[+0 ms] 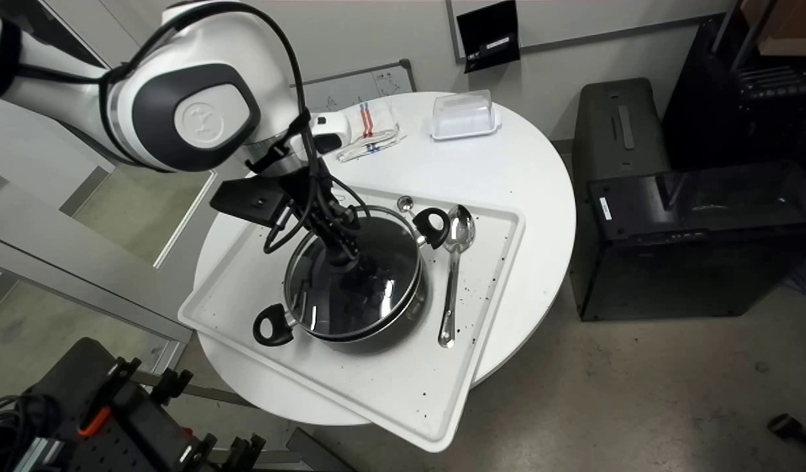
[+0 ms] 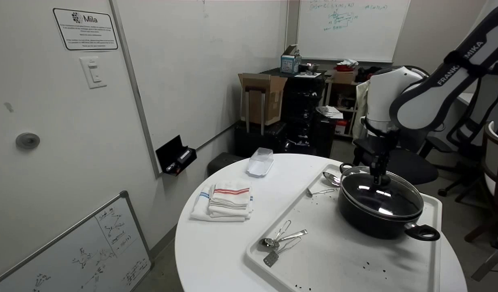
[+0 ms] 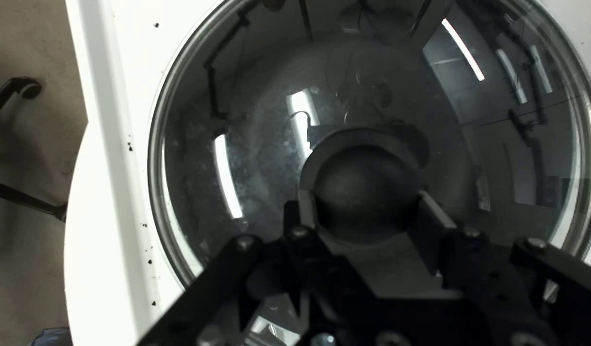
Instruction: Put the lid on the pot
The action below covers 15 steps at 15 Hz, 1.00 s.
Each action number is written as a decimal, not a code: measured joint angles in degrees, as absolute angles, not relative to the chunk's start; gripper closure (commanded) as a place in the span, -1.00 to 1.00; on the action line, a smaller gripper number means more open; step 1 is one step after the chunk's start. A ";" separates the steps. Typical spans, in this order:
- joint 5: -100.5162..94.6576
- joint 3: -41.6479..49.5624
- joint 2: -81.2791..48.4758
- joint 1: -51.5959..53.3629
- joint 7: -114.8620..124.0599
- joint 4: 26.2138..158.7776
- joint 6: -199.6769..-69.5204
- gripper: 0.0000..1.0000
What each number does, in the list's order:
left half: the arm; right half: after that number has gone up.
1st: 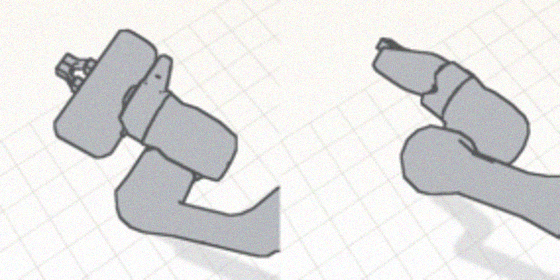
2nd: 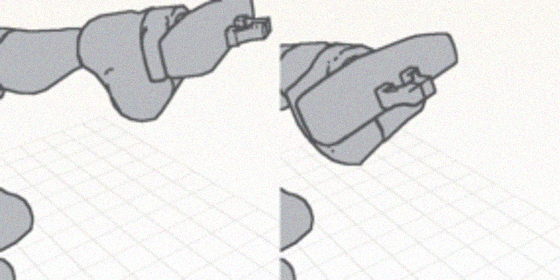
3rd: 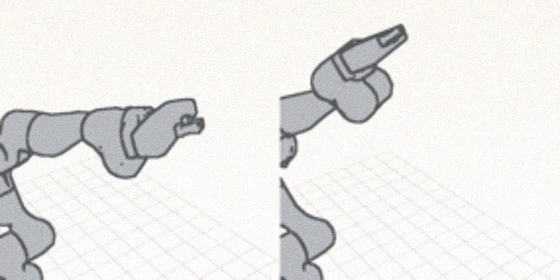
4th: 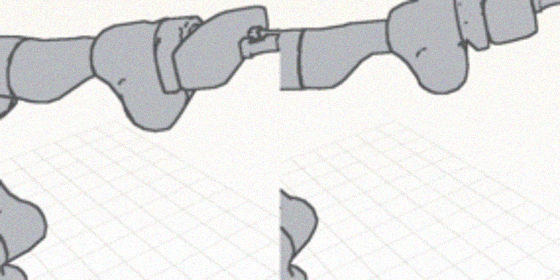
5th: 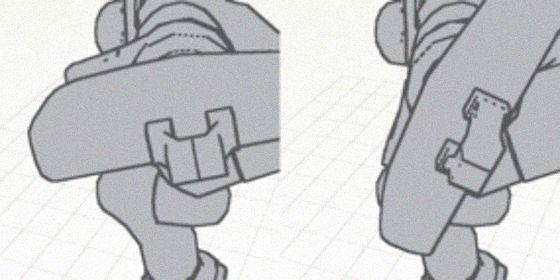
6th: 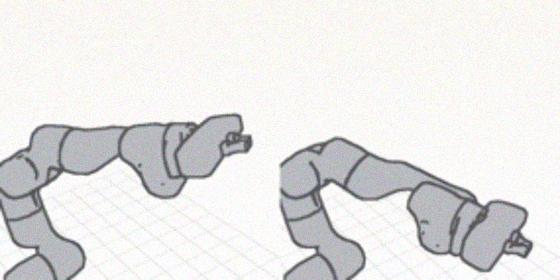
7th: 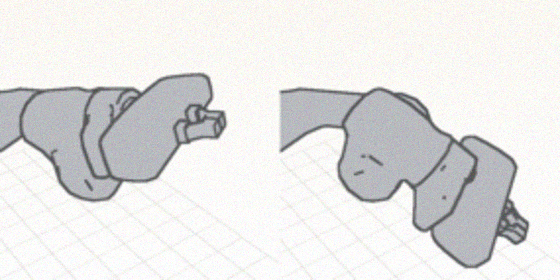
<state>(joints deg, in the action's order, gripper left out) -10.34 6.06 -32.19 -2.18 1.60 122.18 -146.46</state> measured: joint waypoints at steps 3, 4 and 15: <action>-10.26 6.06 -32.19 -2.46 1.60 122.32 -146.46 0.51; -10.24 6.06 -32.19 -2.56 1.60 122.36 -146.46 0.51; -10.22 5.84 -33.01 -2.69 1.60 122.63 -147.97 0.51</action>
